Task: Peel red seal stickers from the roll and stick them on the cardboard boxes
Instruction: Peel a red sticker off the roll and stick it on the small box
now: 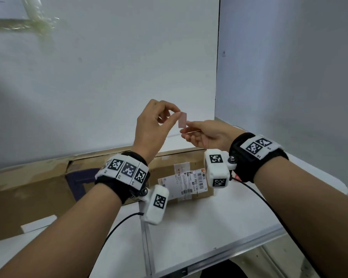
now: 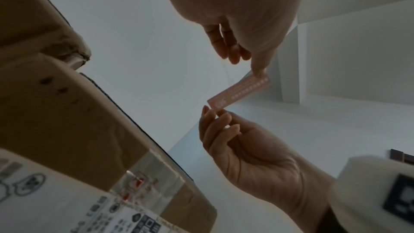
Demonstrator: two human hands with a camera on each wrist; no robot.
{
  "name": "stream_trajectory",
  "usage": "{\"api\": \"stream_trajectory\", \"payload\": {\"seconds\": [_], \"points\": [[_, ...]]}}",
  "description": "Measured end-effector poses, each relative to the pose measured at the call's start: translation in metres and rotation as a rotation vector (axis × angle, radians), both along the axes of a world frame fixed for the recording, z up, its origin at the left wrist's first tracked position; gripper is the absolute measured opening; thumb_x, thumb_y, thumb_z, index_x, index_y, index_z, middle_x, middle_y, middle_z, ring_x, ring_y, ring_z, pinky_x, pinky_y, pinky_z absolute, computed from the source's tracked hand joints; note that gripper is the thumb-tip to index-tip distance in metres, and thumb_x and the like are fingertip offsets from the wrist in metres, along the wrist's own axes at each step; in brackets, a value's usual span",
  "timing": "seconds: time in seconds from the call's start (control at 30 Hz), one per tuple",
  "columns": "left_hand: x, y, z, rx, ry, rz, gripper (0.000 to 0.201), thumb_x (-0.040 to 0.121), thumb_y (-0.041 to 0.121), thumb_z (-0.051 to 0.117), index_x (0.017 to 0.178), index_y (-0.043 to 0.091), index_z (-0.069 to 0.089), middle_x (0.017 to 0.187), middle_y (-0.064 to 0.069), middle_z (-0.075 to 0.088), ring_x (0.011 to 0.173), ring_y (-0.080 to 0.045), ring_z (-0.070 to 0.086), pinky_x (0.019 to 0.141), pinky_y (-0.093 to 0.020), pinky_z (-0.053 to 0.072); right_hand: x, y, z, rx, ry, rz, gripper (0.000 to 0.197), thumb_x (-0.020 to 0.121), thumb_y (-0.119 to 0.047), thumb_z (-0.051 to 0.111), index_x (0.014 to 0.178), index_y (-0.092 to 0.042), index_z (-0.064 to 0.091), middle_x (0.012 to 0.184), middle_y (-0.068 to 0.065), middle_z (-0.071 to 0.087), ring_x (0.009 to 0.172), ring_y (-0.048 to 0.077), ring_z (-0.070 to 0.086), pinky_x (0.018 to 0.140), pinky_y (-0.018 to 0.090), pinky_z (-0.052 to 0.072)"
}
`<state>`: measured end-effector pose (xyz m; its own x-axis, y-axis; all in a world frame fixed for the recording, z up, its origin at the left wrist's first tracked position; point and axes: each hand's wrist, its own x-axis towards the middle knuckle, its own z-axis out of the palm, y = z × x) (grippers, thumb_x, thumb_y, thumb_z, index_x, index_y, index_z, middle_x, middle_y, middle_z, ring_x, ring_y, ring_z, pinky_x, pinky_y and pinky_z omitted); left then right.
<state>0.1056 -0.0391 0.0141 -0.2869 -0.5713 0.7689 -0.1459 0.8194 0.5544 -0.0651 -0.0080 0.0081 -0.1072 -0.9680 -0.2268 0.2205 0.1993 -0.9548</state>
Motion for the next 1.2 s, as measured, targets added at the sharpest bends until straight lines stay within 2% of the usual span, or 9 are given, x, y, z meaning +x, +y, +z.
{"api": "stream_trajectory", "payload": {"seconds": [0.27, 0.37, 0.5, 0.6, 0.7, 0.8, 1.0, 1.13, 1.2], "points": [[0.014, -0.002, -0.013, -0.024, -0.097, -0.055, 0.011, 0.085, 0.028, 0.069, 0.093, 0.021, 0.071, 0.092, -0.003, 0.058, 0.078, -0.01, 0.057, 0.072, -0.012, 0.046, -0.003, -0.003, 0.004, -0.064, 0.053, -0.034, 0.008, 0.089, -0.012, 0.063, 0.086, -0.005, 0.064, 0.064, 0.001, 0.065, 0.059, 0.006, 0.056, 0.044, 0.01, 0.045], [0.021, -0.005, -0.024, -0.036, -0.218, -0.067, 0.013, 0.085, 0.029, 0.069, 0.095, 0.023, 0.072, 0.091, 0.0, 0.057, 0.08, -0.012, 0.058, 0.073, -0.015, 0.049, -0.005, -0.008, 0.0, -0.151, 0.219, -0.075, 0.009, 0.089, -0.013, 0.064, 0.089, -0.006, 0.068, 0.075, 0.002, 0.066, 0.064, 0.006, 0.056, 0.051, 0.011, 0.046], [0.027, -0.008, -0.042, 0.014, -0.349, -0.079, 0.009, 0.084, 0.025, 0.07, 0.092, 0.023, 0.073, 0.091, 0.003, 0.062, 0.08, -0.011, 0.06, 0.076, -0.028, 0.052, -0.004, -0.013, -0.009, -0.221, 0.534, -0.092, 0.019, 0.09, -0.018, 0.064, 0.099, -0.003, 0.071, 0.087, 0.005, 0.067, 0.072, 0.007, 0.057, 0.063, 0.015, 0.047], [0.029, -0.01, -0.053, 0.064, -0.355, -0.081, 0.009, 0.083, 0.026, 0.07, 0.091, 0.023, 0.073, 0.089, 0.003, 0.067, 0.082, -0.012, 0.062, 0.078, -0.034, 0.053, 0.001, -0.016, -0.02, -0.26, 0.702, -0.075, 0.011, 0.09, -0.019, 0.063, 0.086, -0.011, 0.069, 0.084, 0.003, 0.066, 0.072, 0.007, 0.057, 0.065, 0.017, 0.046], [0.028, -0.012, -0.061, 0.104, -0.369, -0.083, 0.009, 0.083, 0.027, 0.069, 0.091, 0.024, 0.072, 0.089, 0.006, 0.069, 0.083, -0.007, 0.063, 0.08, -0.032, 0.053, 0.004, -0.022, -0.031, -0.291, 0.788, -0.074, 0.011, 0.09, -0.02, 0.062, 0.085, -0.012, 0.067, 0.082, 0.0, 0.067, 0.071, 0.008, 0.059, 0.064, 0.018, 0.046], [0.027, -0.013, -0.067, 0.103, -0.367, -0.062, 0.019, 0.085, 0.029, 0.069, 0.103, 0.025, 0.068, 0.093, 0.008, 0.07, 0.086, -0.004, 0.064, 0.081, -0.024, 0.053, 0.004, -0.025, -0.041, -0.319, 0.818, -0.104, 0.014, 0.091, -0.021, 0.062, 0.091, -0.008, 0.067, 0.085, 0.002, 0.069, 0.07, 0.007, 0.06, 0.063, 0.018, 0.045], [0.028, -0.021, -0.074, 0.087, -0.49, 0.005, 0.044, 0.086, 0.046, 0.062, 0.125, 0.026, 0.06, 0.12, 0.012, 0.068, 0.111, 0.002, 0.06, 0.096, -0.017, 0.046, 0.002, -0.025, -0.05, -0.329, 0.832, -0.118, 0.018, 0.092, -0.022, 0.06, 0.095, -0.006, 0.066, 0.09, 0.009, 0.071, 0.069, 0.01, 0.06, 0.065, 0.02, 0.048], [0.028, -0.018, -0.078, 0.047, -0.517, -0.026, 0.035, 0.09, 0.043, 0.058, 0.12, 0.028, 0.066, 0.108, 0.014, 0.073, 0.095, 0.007, 0.064, 0.08, -0.002, 0.044, 0.005, -0.025, -0.051, -0.333, 0.893, -0.097, 0.018, 0.092, -0.021, 0.059, 0.096, -0.005, 0.066, 0.093, 0.009, 0.071, 0.069, 0.011, 0.061, 0.064, 0.019, 0.047], [0.03, -0.017, -0.079, 0.03, -0.509, -0.02, 0.033, 0.09, 0.043, 0.058, 0.118, 0.03, 0.067, 0.103, 0.015, 0.074, 0.086, 0.007, 0.064, 0.073, -0.003, 0.043, 0.006, -0.024, -0.053, -0.336, 0.91, -0.106, 0.019, 0.092, -0.02, 0.06, 0.097, -0.003, 0.066, 0.095, 0.01, 0.072, 0.069, 0.011, 0.062, 0.065, 0.018, 0.048]]}}
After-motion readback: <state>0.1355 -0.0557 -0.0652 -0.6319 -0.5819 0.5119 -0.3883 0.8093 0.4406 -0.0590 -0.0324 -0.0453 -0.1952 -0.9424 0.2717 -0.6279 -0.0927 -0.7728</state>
